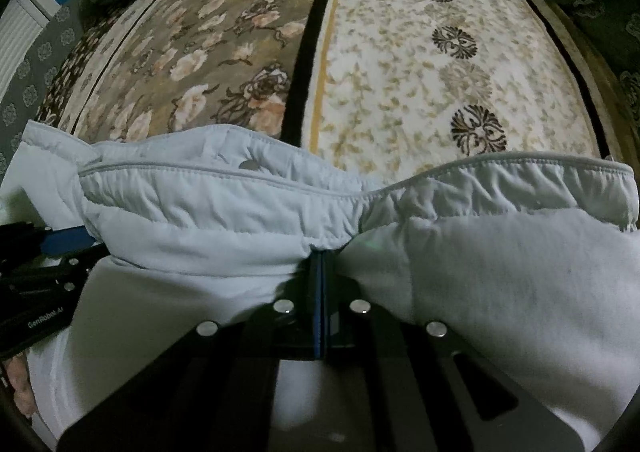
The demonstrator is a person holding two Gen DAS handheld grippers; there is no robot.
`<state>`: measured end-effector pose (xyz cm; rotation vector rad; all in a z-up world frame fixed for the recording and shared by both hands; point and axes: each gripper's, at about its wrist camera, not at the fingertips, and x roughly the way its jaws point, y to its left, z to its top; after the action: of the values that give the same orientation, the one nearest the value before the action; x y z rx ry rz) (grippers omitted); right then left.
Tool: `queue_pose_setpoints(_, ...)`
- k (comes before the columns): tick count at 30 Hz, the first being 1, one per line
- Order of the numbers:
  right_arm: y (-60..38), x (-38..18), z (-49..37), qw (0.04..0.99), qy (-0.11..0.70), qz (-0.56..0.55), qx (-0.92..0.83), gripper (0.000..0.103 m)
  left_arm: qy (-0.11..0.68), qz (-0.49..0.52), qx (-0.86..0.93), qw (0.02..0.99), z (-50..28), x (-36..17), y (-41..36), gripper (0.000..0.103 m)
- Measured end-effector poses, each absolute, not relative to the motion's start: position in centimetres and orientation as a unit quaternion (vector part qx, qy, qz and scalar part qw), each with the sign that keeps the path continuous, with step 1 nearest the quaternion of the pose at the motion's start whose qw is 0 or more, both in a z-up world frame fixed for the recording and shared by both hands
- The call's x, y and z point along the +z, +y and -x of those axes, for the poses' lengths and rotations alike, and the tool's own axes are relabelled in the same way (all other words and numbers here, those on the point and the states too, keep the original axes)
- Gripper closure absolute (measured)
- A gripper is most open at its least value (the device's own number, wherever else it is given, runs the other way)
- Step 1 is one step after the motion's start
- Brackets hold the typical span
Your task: Fold large clothes
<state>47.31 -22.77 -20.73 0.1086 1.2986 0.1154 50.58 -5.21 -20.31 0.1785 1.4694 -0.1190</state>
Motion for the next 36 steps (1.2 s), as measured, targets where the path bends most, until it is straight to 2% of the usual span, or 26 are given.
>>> queue_pose_setpoints(11, -22.8, -21.0, -47.2, 0.804, 0.59, -0.051, 0.05, 0.103, 0.652, -0.08, -0.049, 0.752, -50.1, -20.5, -5.3, 0.064)
queue_pose_setpoints(16, -24.0, -17.8, -43.4, 0.838, 0.534, -0.078, 0.076, 0.101, 0.593, -0.112, -0.059, 0.795, -45.7, -18.2, -4.8, 0.066)
queue_pose_setpoints(17, -24.8, -16.4, -41.8, 0.847, 0.516, -0.093, 0.088, 0.097, 0.577, -0.117, -0.056, 0.807, -44.4, -16.9, -4.3, 0.074)
queue_pose_setpoints(19, -26.2, -14.3, -39.2, 0.861, 0.487, -0.109, 0.101, 0.077, 0.542, -0.118, -0.058, 0.83, -41.9, -13.8, -2.8, 0.077)
queue_pose_setpoints(20, -27.2, -12.6, -37.1, 0.876, 0.461, -0.102, 0.098, 0.06, 0.521, -0.115, -0.059, 0.844, -40.6, -12.2, -1.7, 0.077)
queue_pose_setpoints(23, -29.2, -9.7, -33.1, 0.904, 0.417, -0.066, 0.077, 0.054, 0.472, -0.109, -0.049, 0.873, -37.1, -8.7, 1.9, 0.074)
queue_pose_setpoints(24, -30.1, -9.3, -31.8, 0.91, 0.408, -0.053, 0.062, 0.046, 0.457, -0.113, -0.04, 0.881, -36.0, -8.0, 3.2, 0.064)
queue_pose_setpoints(26, -31.6, -9.3, -30.2, 0.914, 0.401, -0.04, 0.033, 0.043, 0.442, -0.116, -0.021, 0.889, -34.6, -7.7, 5.1, 0.051)
queue_pose_setpoints(27, -32.3, -9.6, -29.7, 0.914, 0.403, -0.04, 0.021, 0.043, 0.446, -0.113, -0.016, 0.888, -34.1, -8.2, 6.1, 0.051)
queue_pose_setpoints(28, -32.9, -10.1, -29.3, 0.912, 0.406, -0.045, 0.011, 0.043, 0.453, -0.107, -0.013, 0.885, -34.2, -8.8, 6.9, 0.052)
queue_pose_setpoints(30, -33.8, -11.8, -28.6, 0.906, 0.42, -0.059, 0.006, 0.043, 0.479, -0.089, 0.001, 0.873, -34.1, -11.1, 8.7, 0.073)
queue_pose_setpoints(33, -33.6, -14.4, -28.0, 0.906, 0.421, -0.046, 0.005, 0.045, 0.475, -0.089, 0.01, 0.875, -33.4, -12.7, 10.2, 0.082)
queue_pose_setpoints(36, -34.0, -16.9, -28.3, 0.898, 0.434, -0.073, 0.006, 0.045, 0.488, -0.085, 0.019, 0.869, -33.3, -14.4, 10.9, 0.083)
